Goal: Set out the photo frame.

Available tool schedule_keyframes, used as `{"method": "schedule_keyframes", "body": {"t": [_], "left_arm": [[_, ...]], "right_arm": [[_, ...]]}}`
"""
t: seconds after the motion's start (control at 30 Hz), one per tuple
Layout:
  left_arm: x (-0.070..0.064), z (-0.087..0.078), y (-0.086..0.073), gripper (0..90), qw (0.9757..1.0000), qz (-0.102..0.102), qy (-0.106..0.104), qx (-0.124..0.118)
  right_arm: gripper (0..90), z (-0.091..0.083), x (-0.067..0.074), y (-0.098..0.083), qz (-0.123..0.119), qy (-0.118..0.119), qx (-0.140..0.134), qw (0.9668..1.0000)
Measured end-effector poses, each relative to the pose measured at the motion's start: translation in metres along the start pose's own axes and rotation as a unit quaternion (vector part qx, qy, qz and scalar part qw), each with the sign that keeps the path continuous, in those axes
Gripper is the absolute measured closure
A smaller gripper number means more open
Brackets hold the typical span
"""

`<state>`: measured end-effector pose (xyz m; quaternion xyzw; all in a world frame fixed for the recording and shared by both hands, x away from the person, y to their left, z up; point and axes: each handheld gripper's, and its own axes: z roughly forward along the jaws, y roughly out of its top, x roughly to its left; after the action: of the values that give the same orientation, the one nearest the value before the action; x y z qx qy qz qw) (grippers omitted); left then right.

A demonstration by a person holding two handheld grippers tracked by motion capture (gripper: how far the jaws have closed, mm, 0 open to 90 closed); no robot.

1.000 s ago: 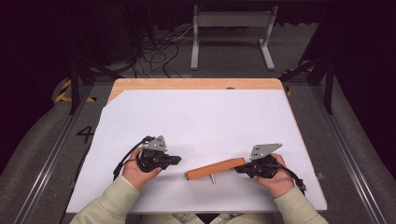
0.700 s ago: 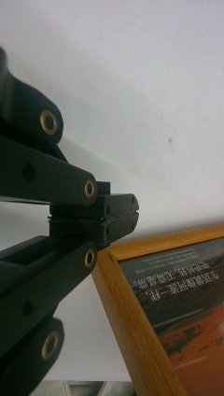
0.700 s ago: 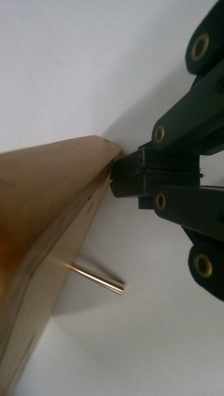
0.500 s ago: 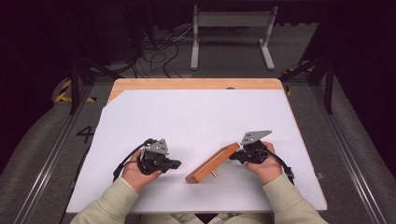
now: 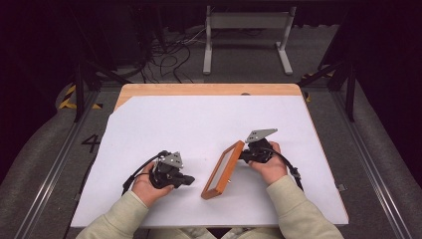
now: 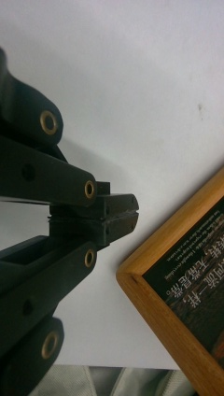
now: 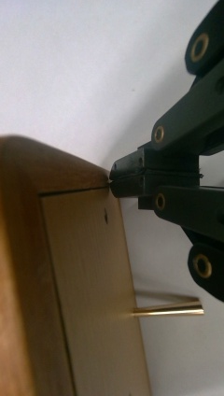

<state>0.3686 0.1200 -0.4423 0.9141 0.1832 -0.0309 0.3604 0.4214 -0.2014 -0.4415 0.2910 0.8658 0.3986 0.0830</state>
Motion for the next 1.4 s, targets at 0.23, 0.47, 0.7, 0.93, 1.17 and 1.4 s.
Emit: {"method": "schedule_keyframes", "body": {"t": [0.23, 0.47, 0.7, 0.93, 1.17, 1.4], "left_arm": [[-0.005, 0.006, 0.002, 90.0, 0.9998, 0.01, -0.012, 0.011], [-0.011, 0.019, 0.009, 89.9, 0.9984, 0.03, -0.038, 0.03], [-0.018, 0.024, 0.015, 89.9, 0.9972, 0.046, -0.047, 0.034], [-0.024, 0.03, 0.019, 90.0, 0.9959, 0.052, -0.065, 0.035], [-0.033, 0.041, 0.027, 90.0, 0.994, 0.066, -0.081, 0.032], [-0.043, 0.053, 0.037, 89.9, 0.9925, 0.081, -0.087, 0.03]], "right_arm": [[90.0, -0.004, -0.003, 0.001, 0.0, -0.02, 0.001, 0.9998], [90.0, -0.038, -0.011, -0.01, 0.03, -0.04, -0.031, 0.9983], [90.0, -0.055, -0.014, -0.019, 0.043, -0.048, -0.045, 0.9969], [90.0, -0.066, -0.01, -0.027, 0.044, -0.05, -0.044, 0.9968], [90.0, -0.077, -0.006, -0.033, 0.044, -0.054, -0.048, 0.9964], [90.0, -0.087, -0.004, -0.041, 0.047, -0.056, -0.052, 0.996]]}}
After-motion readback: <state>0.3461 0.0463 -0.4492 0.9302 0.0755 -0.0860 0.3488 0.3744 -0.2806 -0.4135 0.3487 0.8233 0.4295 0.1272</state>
